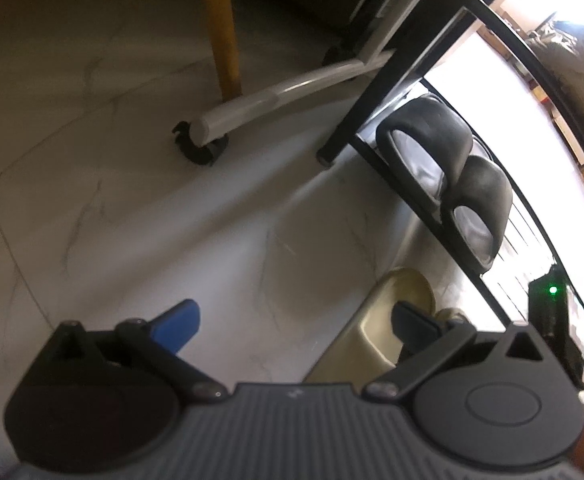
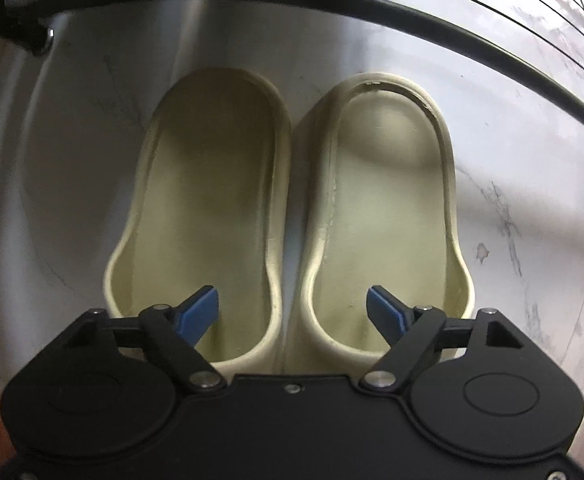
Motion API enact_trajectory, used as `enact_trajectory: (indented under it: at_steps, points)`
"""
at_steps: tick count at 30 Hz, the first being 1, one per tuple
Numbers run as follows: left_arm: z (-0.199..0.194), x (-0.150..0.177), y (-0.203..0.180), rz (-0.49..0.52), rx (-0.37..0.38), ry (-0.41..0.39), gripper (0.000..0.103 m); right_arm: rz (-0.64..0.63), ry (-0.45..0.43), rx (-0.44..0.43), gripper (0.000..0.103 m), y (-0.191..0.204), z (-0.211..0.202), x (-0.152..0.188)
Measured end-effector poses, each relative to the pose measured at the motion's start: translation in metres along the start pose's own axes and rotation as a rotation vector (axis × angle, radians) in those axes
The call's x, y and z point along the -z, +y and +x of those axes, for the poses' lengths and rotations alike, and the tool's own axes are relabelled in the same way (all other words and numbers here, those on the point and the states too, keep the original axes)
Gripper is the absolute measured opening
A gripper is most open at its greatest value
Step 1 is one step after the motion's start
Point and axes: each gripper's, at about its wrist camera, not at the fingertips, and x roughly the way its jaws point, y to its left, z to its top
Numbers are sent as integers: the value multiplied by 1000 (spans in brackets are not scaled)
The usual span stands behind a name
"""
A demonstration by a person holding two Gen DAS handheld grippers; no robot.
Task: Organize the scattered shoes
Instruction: 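Close the right gripper on the touching sides of both cream slides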
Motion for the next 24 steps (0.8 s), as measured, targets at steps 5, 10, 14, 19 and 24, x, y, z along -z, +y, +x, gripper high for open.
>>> enact_trajectory:
  at_steps: [5, 10, 14, 19, 24]
  points:
    - [4, -4, 1, 13, 8, 12, 102, -58, 24, -23, 54, 3, -3, -2]
    - [6, -2, 0, 13, 11, 20, 102, -94, 9, -12, 28, 1, -11, 2]
    - [6, -3, 1, 18, 12, 24, 102, -93, -8, -3, 22, -2, -14, 5]
    - [6, -2, 1, 16, 14, 31, 102, -108, 31, -7, 33, -1, -13, 7]
    - [7, -1, 1, 20, 15, 34, 102, -162, 37, 32, 26, 4, -11, 8]
